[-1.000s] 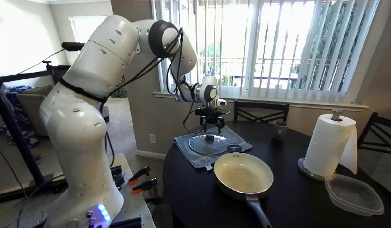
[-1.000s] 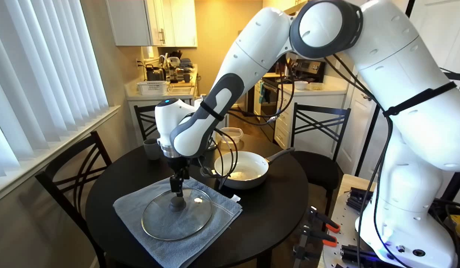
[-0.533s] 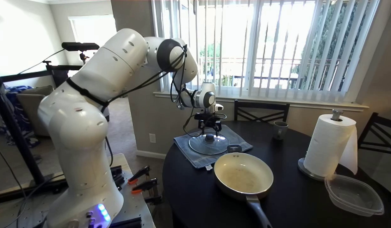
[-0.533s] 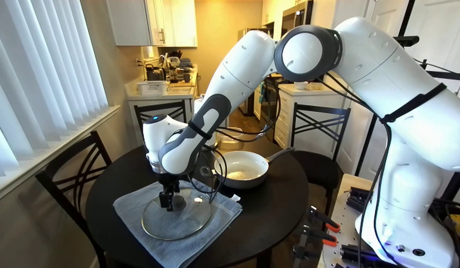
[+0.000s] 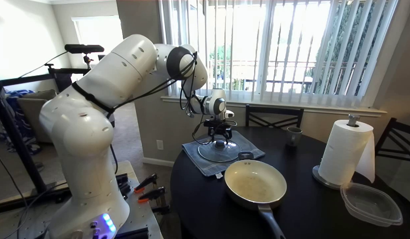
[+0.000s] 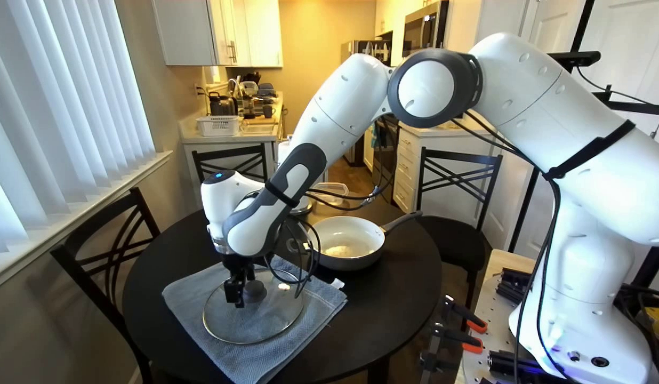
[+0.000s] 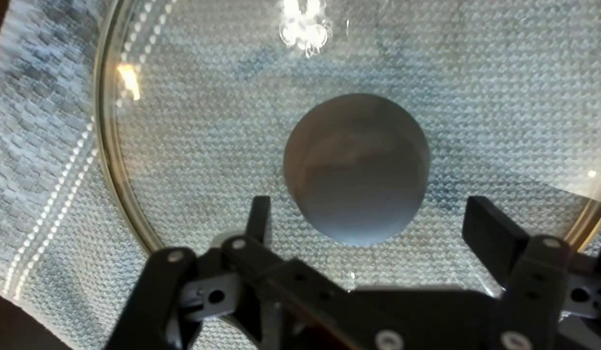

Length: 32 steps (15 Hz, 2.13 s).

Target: Put the lid on the pan

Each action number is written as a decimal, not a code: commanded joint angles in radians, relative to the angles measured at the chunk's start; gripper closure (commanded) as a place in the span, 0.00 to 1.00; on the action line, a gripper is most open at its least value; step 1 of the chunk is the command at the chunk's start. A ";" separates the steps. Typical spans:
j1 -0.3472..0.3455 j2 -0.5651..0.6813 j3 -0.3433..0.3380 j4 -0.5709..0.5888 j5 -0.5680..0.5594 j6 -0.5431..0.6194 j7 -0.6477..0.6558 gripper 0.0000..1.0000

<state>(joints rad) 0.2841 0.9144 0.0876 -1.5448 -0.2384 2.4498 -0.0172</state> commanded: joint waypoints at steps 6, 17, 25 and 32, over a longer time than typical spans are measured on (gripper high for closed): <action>-0.001 -0.075 -0.012 -0.078 0.045 -0.013 0.083 0.00; -0.037 -0.116 0.004 -0.128 0.121 -0.075 0.086 0.00; -0.051 -0.090 0.024 -0.102 0.132 -0.073 0.051 0.00; -0.034 -0.052 0.014 -0.067 0.113 -0.058 0.051 0.00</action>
<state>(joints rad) 0.2523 0.8508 0.0970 -1.6283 -0.1269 2.3845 0.0671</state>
